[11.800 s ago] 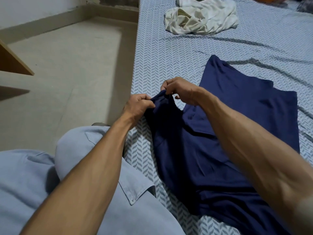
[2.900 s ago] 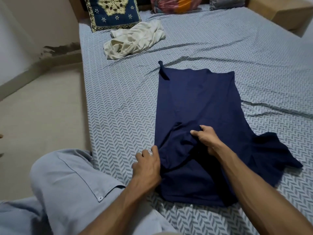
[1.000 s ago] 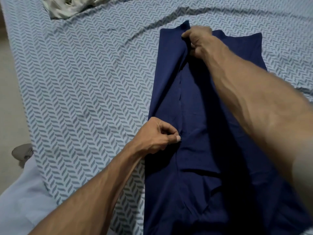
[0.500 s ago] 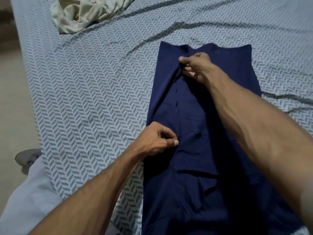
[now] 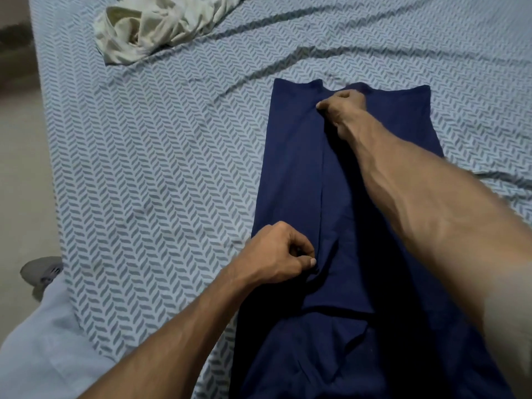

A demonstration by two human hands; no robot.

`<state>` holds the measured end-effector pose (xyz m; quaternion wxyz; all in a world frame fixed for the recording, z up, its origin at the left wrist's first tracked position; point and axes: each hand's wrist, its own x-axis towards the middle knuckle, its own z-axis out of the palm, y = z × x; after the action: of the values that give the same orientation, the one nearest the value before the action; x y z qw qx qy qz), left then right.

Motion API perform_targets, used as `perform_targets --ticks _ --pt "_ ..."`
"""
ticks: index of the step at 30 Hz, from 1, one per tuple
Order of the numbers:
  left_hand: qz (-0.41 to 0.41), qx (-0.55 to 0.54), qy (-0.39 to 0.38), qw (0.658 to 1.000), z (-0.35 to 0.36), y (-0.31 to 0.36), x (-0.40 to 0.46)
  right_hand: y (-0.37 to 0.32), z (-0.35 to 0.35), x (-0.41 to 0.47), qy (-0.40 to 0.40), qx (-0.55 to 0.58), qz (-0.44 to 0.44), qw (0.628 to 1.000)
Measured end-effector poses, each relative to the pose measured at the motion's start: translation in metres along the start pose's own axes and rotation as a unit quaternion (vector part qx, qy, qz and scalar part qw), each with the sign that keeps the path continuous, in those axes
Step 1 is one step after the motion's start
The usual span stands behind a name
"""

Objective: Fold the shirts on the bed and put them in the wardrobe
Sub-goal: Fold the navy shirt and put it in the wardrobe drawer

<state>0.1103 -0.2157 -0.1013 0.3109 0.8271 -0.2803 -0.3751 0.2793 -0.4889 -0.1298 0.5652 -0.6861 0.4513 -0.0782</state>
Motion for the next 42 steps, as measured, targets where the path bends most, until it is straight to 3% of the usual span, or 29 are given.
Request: perform_targets --ticks 8,13,18,24,28,30,33,35,42 --pt "-0.029 0.054 -0.014 0.998 0.002 0.002 0.011 0.005 -0.005 -0.001 0.006 0.015 -0.028 0.999" --pt "-0.035 0.089 -0.004 0.995 0.005 0.012 0.005 0.014 -0.017 -0.051 -0.116 0.099 -0.067 0.986" --pt "-0.009 0.061 0.011 0.998 0.022 0.013 -0.018 0.078 -0.065 -0.155 -0.073 -0.121 -0.173 0.975" --pt "-0.001 -0.06 0.07 0.996 0.028 0.002 -0.065 0.127 -0.123 -0.258 -0.122 -0.314 -0.119 0.934" --pt "0.029 0.058 0.13 0.989 0.041 -0.011 -0.115 0.141 -0.146 -0.292 -0.16 -0.42 -0.073 0.89" --pt "0.041 0.118 0.102 0.987 0.047 -0.022 -0.143 0.147 -0.154 -0.3 -0.178 -0.391 -0.053 0.902" --pt "0.013 0.237 0.038 0.971 0.059 -0.037 -0.178 0.153 -0.162 -0.308 -0.154 -0.211 -0.038 0.965" --pt "0.0 0.276 0.032 0.961 0.067 -0.042 -0.194 0.155 -0.165 -0.315 -0.13 -0.101 -0.035 0.986" --pt "0.024 0.267 0.012 0.963 0.066 -0.044 -0.211 0.159 -0.169 -0.332 -0.114 0.075 0.065 0.989"
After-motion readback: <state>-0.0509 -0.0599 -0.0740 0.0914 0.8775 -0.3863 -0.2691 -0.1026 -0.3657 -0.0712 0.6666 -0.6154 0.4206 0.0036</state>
